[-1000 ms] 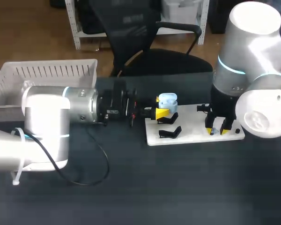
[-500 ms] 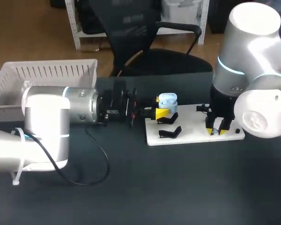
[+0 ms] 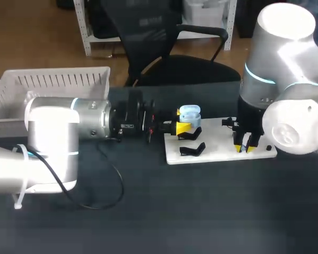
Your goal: Pick up each earbud case from the left stands, insert the matching earbuds, close the lid, and place the case in the box.
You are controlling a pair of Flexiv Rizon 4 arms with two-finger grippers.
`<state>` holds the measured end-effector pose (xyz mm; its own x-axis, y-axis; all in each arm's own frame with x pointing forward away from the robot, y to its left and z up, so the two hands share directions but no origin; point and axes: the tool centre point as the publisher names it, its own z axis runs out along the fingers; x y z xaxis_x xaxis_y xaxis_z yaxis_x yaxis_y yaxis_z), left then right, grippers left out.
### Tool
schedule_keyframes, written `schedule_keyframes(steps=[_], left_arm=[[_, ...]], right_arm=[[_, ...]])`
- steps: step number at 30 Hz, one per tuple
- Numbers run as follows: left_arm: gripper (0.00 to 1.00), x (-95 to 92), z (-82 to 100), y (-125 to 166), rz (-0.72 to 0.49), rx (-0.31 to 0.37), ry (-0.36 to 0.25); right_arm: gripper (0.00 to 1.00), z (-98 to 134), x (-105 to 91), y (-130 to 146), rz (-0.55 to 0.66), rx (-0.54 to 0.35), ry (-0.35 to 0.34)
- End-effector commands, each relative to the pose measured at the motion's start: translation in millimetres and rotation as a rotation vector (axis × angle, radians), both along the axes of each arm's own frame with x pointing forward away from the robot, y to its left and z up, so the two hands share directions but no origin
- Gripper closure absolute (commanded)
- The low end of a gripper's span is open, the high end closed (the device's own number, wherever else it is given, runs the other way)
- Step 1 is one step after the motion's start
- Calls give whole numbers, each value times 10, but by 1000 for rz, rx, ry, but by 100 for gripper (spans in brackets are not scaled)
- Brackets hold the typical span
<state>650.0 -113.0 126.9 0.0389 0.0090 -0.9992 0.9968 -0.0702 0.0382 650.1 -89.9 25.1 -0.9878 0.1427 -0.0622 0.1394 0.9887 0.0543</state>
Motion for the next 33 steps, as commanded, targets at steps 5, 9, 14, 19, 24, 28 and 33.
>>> schedule_keyframes(steps=[5,9,14,19,24,28,33], left_arm=[[100,-18,-6,-6,8,-2,-4],[100,-18,-6,-6,8,-2,-4],[100,-18,-6,-6,8,-2,-4],[100,-18,-6,-6,8,-2,-4],[100,-18,-6,-6,8,-2,-4],[100,-18,-6,-6,8,-2,-4],[100,-18,-6,-6,8,-2,-4]], right_arm=[[100,60,-5,11,3,0,0],[100,117,-21,18,4,-7,-4],[100,220,-41,17,0,-18,-15],[100,363,-100,23,2,-34,-28],[100,609,-167,13,1,-61,-50],[100,854,-210,4,-1,-77,-49],[100,1110,-270,27,6,-104,-48]])
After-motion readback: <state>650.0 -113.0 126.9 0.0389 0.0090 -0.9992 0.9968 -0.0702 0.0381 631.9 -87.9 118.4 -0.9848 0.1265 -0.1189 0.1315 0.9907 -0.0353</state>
